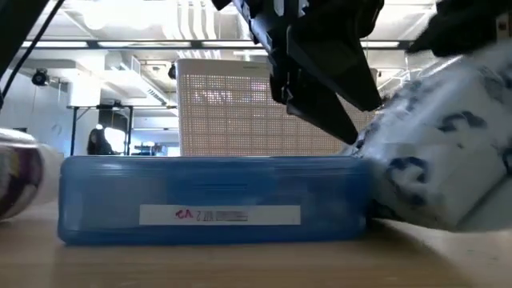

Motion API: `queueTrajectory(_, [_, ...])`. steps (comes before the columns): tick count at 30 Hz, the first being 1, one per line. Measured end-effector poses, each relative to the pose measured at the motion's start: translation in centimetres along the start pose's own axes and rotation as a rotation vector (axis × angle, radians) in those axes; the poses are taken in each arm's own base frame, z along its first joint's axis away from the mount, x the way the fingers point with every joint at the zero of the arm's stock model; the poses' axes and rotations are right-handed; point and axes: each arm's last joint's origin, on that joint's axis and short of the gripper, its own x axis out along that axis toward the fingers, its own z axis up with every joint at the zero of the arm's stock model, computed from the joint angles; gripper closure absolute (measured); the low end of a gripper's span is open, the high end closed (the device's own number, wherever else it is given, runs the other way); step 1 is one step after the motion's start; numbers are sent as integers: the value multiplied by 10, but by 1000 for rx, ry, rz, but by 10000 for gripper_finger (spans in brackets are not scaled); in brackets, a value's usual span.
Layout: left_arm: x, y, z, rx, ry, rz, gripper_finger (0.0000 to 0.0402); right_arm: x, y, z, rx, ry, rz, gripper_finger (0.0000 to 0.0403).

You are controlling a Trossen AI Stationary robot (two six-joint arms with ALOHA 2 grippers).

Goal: Pick & place medical supplies in basket/bin
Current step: Put the white mailer bag into the white container

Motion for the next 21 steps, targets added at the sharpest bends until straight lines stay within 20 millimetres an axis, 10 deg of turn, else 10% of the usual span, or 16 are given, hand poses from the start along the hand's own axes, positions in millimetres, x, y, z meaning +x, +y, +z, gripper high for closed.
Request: queueTrajectory(21, [23,7,-19,-103,-70,25,125,3,9,16,352,100,-217,156])
